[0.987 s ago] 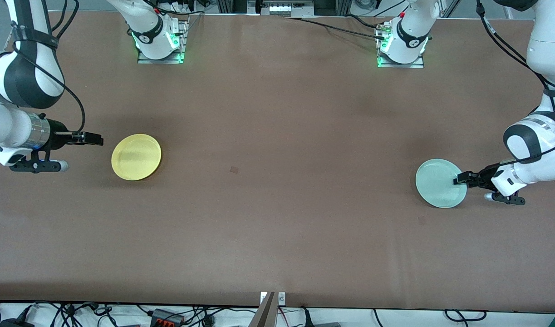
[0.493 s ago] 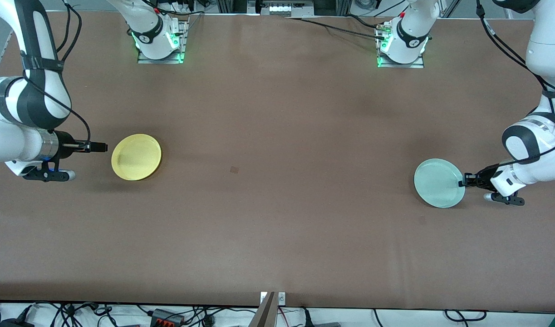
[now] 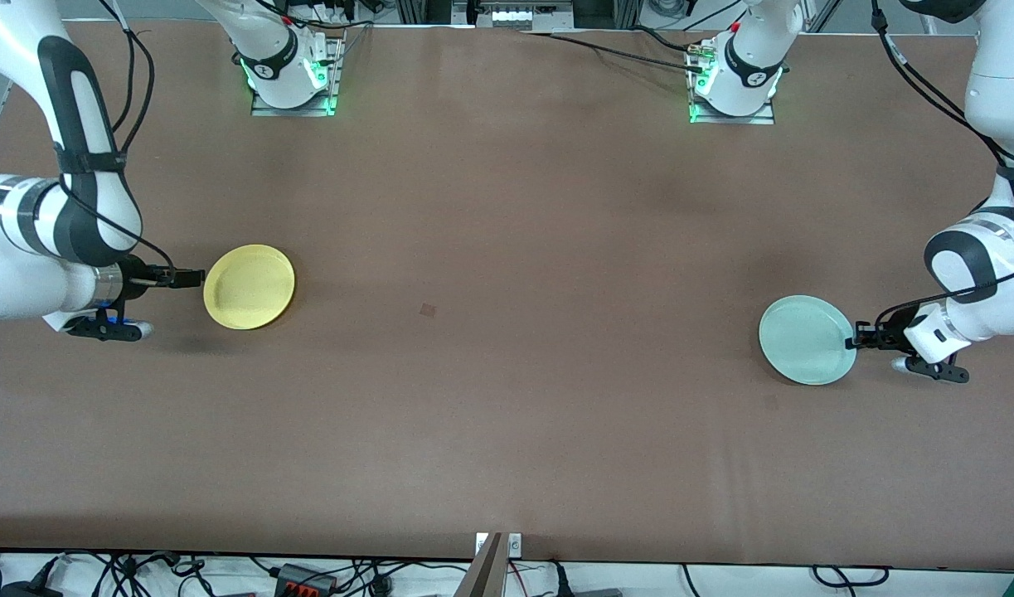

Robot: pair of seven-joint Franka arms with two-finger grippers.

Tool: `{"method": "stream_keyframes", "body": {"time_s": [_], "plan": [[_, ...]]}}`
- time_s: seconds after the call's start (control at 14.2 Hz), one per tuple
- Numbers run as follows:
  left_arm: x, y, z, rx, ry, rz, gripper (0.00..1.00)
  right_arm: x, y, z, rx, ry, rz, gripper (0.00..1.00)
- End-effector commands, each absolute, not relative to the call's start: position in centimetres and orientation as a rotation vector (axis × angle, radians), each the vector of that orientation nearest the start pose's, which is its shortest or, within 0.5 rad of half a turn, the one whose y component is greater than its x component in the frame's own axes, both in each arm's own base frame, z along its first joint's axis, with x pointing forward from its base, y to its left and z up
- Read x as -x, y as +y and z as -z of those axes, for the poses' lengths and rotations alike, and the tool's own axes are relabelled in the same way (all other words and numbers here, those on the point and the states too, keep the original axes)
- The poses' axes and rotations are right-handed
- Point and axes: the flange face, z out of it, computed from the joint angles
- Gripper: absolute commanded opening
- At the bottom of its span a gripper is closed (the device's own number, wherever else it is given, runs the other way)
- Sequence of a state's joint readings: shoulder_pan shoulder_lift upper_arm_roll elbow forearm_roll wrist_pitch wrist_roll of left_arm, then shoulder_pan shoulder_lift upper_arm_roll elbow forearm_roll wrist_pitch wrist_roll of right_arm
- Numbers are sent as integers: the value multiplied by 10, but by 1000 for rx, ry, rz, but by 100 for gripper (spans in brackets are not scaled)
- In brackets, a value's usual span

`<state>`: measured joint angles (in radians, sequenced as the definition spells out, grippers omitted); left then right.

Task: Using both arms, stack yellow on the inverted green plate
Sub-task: 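Grasp the green rim with the left gripper while the right gripper grasps the yellow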

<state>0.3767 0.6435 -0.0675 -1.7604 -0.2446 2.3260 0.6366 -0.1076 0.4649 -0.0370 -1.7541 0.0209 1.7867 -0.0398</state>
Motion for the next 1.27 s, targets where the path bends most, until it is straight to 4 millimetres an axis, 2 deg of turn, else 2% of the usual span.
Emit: {"method": "stream_keyframes", "body": {"time_s": [0.0, 0.21, 0.42, 0.49, 0.56, 0.63, 0.7, 0.78, 0.85, 0.92, 1.06, 1.13, 1.2], "plan": [[-639, 183, -245, 3329, 331, 167, 1, -600, -96, -253, 3000, 207, -656, 100], [-651, 155, -281, 3267, 450, 196, 1, -596, -108, -215, 2984, 238, -695, 100], [-660, 114, -315, 3169, 512, 177, 1, -591, -113, -195, 2968, 224, -729, 100], [-662, 96, -324, 3125, 532, 153, 1, -589, -113, -189, 2964, 224, -744, 98], [-667, 78, -342, 3092, 523, 134, 1, -586, -112, -179, 2954, 220, -773, 90], [-672, 58, -353, 3067, 525, 81, 1, -584, -112, -177, 2950, 206, -778, 87], [-679, 31, -372, 3006, 539, 35, 1, -584, -112, -177, 2948, 185, -779, 77], [-682, 6, -386, 2954, 493, -14, 1, -584, -112, -175, 2946, 181, -783, 72], [-682, -21, -395, 2904, 452, -48, 1, -582, -112, -167, 2939, 183, -800, 65], [-679, -54, -401, 2838, 426, -71, 1, -581, -112, -162, 2936, 183, -809, 63], [-668, -117, -403, 2677, 431, -77, 1, -580, -113, -158, 2934, 185, -816, 60], [-662, -139, -393, 2599, 419, -92, 1, -580, -113, -158, 2934, 185, -816, 56], [-652, -164, -388, 2531, 383, -96, 1, -579, -113, -157, 2931, 185, -822, 44]]}}
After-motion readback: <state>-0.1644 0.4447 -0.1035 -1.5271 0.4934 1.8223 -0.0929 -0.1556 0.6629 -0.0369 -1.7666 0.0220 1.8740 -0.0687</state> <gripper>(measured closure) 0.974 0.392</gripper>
